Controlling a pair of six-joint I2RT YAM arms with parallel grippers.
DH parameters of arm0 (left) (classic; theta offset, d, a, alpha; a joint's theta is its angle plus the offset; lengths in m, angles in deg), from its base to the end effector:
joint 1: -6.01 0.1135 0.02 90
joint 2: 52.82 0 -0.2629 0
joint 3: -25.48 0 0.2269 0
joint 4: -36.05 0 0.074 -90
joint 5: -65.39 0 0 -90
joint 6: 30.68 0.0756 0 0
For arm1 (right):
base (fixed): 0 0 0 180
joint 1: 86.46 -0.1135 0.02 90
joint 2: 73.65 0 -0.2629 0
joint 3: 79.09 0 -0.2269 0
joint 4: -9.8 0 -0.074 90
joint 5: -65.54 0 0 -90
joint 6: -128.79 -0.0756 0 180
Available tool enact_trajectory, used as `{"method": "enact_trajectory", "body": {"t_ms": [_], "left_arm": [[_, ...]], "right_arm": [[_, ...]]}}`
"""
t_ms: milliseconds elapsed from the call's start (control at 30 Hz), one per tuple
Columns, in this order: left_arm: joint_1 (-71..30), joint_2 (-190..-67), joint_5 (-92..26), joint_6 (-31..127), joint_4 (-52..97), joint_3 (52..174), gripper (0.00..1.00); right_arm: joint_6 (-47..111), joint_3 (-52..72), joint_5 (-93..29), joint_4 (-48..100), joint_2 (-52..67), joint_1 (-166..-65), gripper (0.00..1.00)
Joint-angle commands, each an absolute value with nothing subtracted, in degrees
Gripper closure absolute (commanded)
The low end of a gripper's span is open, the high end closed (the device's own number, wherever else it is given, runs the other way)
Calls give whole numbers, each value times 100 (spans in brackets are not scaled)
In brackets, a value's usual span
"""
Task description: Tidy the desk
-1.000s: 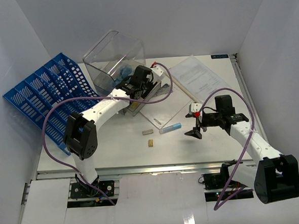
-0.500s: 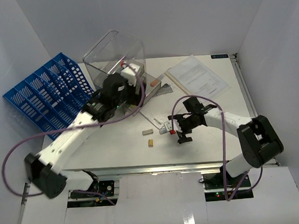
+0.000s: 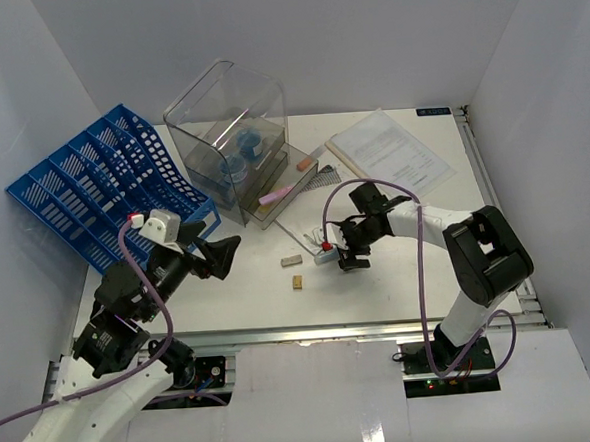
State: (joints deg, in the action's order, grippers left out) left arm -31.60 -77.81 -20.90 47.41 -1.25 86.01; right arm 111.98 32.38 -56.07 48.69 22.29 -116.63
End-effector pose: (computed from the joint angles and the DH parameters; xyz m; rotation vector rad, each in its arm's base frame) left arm 0.0947 -0.0667 0.3519 0.3137 1.6060 -0.6162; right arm 0.2431 0.1872 0.1438 -2.0723 1.4468 0.4703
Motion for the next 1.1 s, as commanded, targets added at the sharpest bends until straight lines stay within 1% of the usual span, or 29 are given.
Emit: {"method": "enact_trajectory", "body": {"t_ms": [0,100,200,333,467,567,667,800,933,1067], "left_arm": [[-3126,-7744,-2027,4605,-306,8159,2],[-3126,-7718,-2021,4579,-336,7995,2],[-3126,-7622,-2044,4488,-319,7758,2],[-3126,-7303,-2026,4309,-341,7472,2],[-3126,-6934,-1943,4235,-353,7419,2],[-3126,-6784,-1959,4183,-336,7342,2],[-3132,-6724,-1925,4183,-334,7333,2],[-3131,-6790,-1930,4183,-328,7337,2],[-3134,-6884,-1974,4195,-325,7333,2],[-3134,-6987,-1986,4209,-319,7336,2]], "right_arm": [[11270,3139,-5147,5132,2587,-11696,45],[11279,3230,-5092,5194,2463,-11696,60],[11286,3386,-5092,5196,2211,-11698,71],[11239,3339,-5150,5399,1918,-11700,81],[11116,2975,-5393,5824,1568,-11696,90],[10772,2382,-5520,5786,1284,-11696,91],[10383,1602,-5255,5427,1384,-11718,90],[10393,374,-4539,4591,1958,-11870,89],[10787,-634,-4116,4249,2781,-12046,87],[11177,-1208,-3772,3900,3562,-12240,84]]}}
